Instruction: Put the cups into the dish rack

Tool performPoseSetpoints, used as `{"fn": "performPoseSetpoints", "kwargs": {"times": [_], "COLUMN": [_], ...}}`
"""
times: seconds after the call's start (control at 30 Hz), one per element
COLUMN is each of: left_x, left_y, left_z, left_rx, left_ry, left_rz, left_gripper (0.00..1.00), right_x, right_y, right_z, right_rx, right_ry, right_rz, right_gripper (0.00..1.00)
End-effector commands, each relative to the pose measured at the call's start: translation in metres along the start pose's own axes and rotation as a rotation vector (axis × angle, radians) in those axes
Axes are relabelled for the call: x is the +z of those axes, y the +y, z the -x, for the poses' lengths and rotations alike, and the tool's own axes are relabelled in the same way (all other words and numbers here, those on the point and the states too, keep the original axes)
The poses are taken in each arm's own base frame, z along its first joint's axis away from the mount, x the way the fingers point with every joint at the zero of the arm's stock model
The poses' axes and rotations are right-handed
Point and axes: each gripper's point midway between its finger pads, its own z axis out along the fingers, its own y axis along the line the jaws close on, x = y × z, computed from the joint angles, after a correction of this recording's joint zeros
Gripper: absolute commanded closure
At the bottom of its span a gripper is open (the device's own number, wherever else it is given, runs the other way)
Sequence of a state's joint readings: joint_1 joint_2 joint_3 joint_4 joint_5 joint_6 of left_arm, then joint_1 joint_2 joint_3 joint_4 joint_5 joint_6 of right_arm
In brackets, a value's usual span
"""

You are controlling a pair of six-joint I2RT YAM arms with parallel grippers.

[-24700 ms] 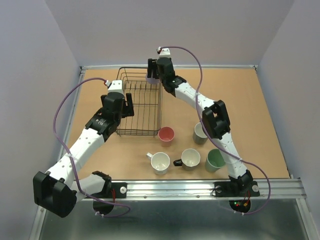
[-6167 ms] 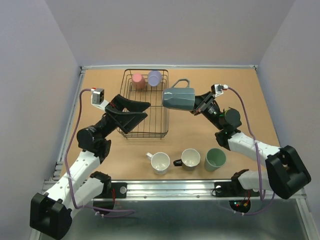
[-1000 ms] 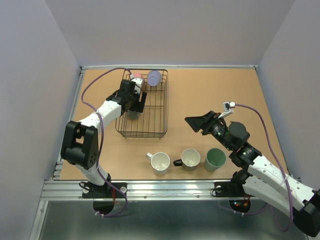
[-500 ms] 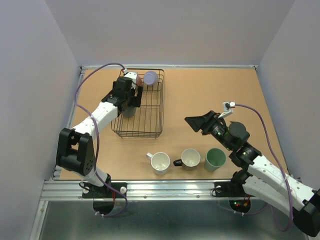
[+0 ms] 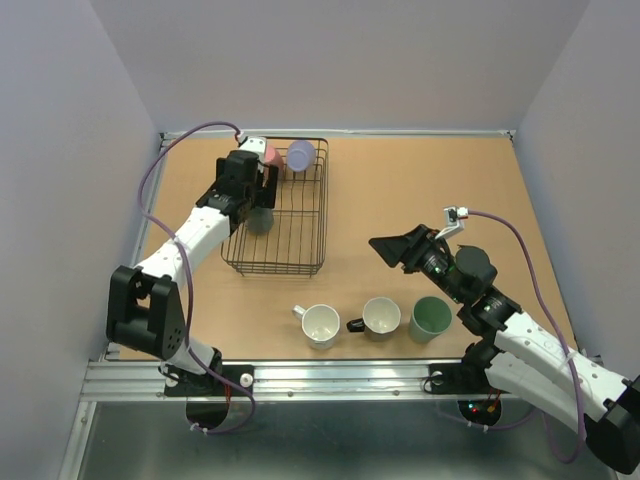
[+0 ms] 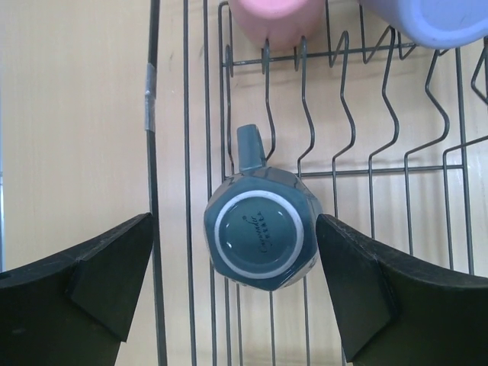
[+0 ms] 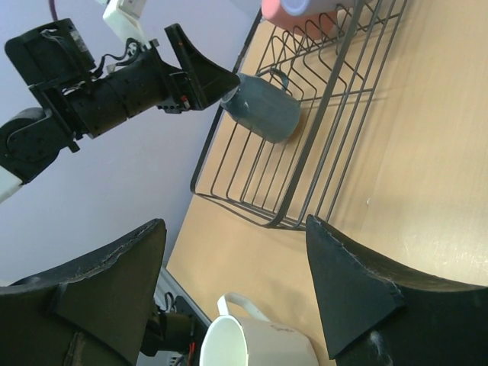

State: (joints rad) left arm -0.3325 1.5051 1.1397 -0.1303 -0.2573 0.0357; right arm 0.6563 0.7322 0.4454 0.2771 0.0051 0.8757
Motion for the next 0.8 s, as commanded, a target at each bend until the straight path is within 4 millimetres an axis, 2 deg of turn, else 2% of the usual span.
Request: {"fn": "performPoseSetpoints", "kwargs": {"times": [0.0, 0.1, 0.13, 0.2, 0.23, 0.27, 0.3, 0.33, 0.4, 0.47, 0.67, 0.73, 0.77], "left_x": [-0.029, -0.045, -0.057, -0.067, -0.080, -0.088, -0.091, -0.103, -0.107, -0.108, -0.109, -0.110, -0.110], "left_y": [0.013, 0.018, 0.022, 0.026, 0.031, 0.033, 0.034, 0.038, 0.042, 0.046, 0.052, 0.054, 0.055], "left_z": [0.042, 0.055, 0.067, 0.067, 0.077, 0.085, 0.082, 0.090, 0.088, 0.087, 0.084, 0.084, 0.084], "left_rx": [-0.065, -0.088, -0.105, -0.116, -0.141, -0.153, -0.157, -0.173, -0.188, -0.192, -0.201, -0.203, -0.206], "left_ry": [-0.150, -0.215, -0.269, -0.297, -0.359, -0.394, -0.404, -0.452, -0.465, -0.467, -0.462, -0.466, -0.466], "left_rz": [0.025, 0.025, 0.025, 0.030, 0.032, 0.031, 0.029, 0.027, 0.039, 0.051, 0.075, 0.077, 0.081], "left_gripper": [0.01, 0.01, 0.01, 0.01, 0.01, 0.01, 0.01, 0.01, 0.01, 0.01, 0.01, 0.01, 0.01], "right_x": [-0.004, -0.004, -0.002, 0.000, 0.004, 0.003, 0.011, 0.012, 0.022, 0.018, 0.004, -0.001, -0.001], "right_y": [0.009, 0.008, 0.005, 0.012, 0.007, 0.014, 0.018, 0.012, 0.006, -0.005, 0.013, 0.015, 0.015], "right_z": [0.000, 0.000, -0.003, -0.003, -0.012, -0.012, -0.019, -0.030, -0.046, -0.064, -0.122, -0.136, -0.136], "right_rx": [-0.012, -0.055, -0.069, -0.124, -0.143, -0.164, -0.195, -0.206, -0.239, -0.267, -0.368, -0.374, -0.369], "right_ry": [-0.003, 0.006, 0.024, 0.057, 0.106, 0.125, 0.186, 0.250, 0.351, 0.421, 0.562, 0.599, 0.599], "right_rz": [0.051, 0.042, 0.029, 0.048, 0.030, 0.052, 0.068, 0.046, 0.014, -0.047, -0.034, -0.034, -0.035], "right_gripper": [0.21, 0.21, 0.21, 0.21, 0.21, 0.21, 0.22, 0.24, 0.26, 0.27, 0.27, 0.27, 0.27]}}
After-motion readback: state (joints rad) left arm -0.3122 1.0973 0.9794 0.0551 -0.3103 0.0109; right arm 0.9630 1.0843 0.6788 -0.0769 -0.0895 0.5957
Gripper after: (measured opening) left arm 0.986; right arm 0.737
